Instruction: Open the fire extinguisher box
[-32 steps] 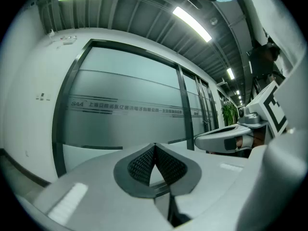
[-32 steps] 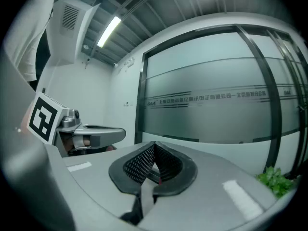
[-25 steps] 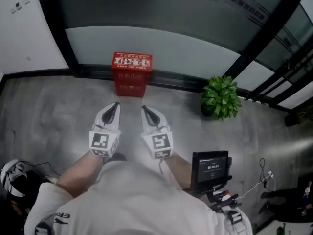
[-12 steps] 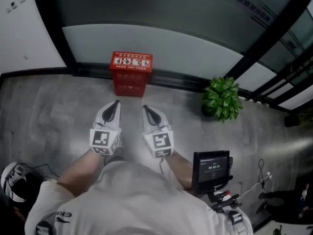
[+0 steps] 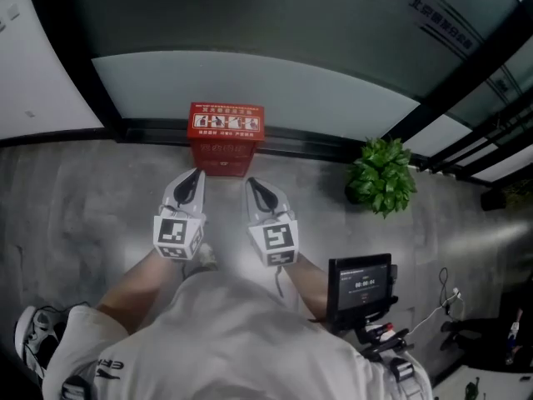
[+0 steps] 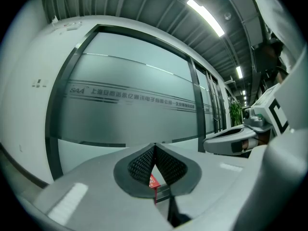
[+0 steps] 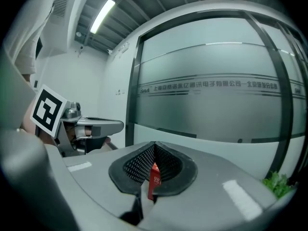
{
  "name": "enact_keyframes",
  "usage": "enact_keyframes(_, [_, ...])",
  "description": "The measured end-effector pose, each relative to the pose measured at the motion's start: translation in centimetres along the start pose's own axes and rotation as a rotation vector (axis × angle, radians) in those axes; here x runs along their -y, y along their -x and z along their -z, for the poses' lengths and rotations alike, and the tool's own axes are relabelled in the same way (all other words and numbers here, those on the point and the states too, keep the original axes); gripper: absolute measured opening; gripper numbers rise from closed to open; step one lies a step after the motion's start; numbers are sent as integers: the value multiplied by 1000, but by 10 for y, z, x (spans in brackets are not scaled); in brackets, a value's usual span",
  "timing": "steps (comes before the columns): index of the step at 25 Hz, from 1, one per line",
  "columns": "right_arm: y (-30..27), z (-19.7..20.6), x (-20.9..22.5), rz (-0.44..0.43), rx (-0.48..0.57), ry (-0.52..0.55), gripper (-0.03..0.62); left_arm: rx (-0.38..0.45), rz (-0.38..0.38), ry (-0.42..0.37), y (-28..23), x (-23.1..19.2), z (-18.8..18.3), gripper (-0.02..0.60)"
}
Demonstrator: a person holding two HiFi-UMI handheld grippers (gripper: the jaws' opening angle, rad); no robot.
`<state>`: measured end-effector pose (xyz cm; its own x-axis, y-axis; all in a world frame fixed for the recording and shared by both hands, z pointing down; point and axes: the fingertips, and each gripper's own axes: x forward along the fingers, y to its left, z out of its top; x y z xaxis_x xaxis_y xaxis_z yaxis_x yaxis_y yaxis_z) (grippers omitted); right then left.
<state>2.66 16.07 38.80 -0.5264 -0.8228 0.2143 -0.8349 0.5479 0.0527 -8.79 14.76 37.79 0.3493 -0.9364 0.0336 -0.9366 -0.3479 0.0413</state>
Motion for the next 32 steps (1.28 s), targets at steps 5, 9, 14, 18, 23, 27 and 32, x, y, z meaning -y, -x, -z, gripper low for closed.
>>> enact_keyframes(5, [-59, -6, 7, 42, -33, 4, 14, -15, 41, 2, -42, -47, 2, 2])
enact_keyframes(9, [-92, -3, 13, 74, -58, 18, 14, -35, 67, 2, -67, -73, 12, 2])
enact_keyframes(14, [-120, 14, 28, 83, -112, 25, 14, -69, 67, 18, -93, -93, 27, 2])
enact_keyframes(18, [-142, 29, 44, 67, -143, 36, 14, -99, 56, 21, -116, -98, 42, 2])
enact_keyframes(23, [-170, 50, 73, 28, -178, 20, 14, -154, 17, 17, -149, -100, 64, 2])
enact_keyframes(27, [-193, 66, 102, -6, -204, 10, 14, -205, -18, -2, -177, -101, 78, 2])
enact_keyframes(32, [-219, 92, 132, -46, -241, 35, 14, -254, -62, 7, -207, -103, 104, 2])
